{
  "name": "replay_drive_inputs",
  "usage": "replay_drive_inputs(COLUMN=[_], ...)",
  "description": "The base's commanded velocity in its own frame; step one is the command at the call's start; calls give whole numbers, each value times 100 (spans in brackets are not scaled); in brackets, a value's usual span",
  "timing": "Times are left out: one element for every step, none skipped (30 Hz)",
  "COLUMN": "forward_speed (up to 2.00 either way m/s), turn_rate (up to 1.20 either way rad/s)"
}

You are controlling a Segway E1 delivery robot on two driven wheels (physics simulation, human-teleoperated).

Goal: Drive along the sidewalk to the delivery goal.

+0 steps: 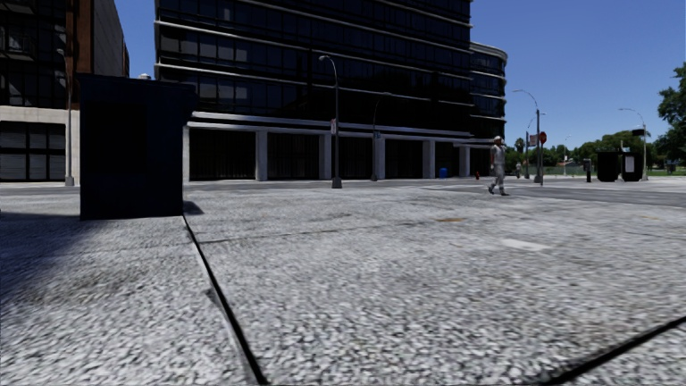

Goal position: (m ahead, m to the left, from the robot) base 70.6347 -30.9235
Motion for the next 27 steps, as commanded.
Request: replay_drive_inputs(forward_speed=[200, 200, 200, 200, 200, 200, 200, 200, 200, 200, 200, 200, 200, 200, 200, 200, 200, 200, 200, 200, 200, 200, 200, 200, 200, 200, 200], turn_rate=[0, 0, 0, 0, 0, 0, 0, 0, 0, 0, 0, 0, 0, 0, 0, 0, 0, 0, 0, 0, 0, 0, 0, 0, 0, 0, 0])
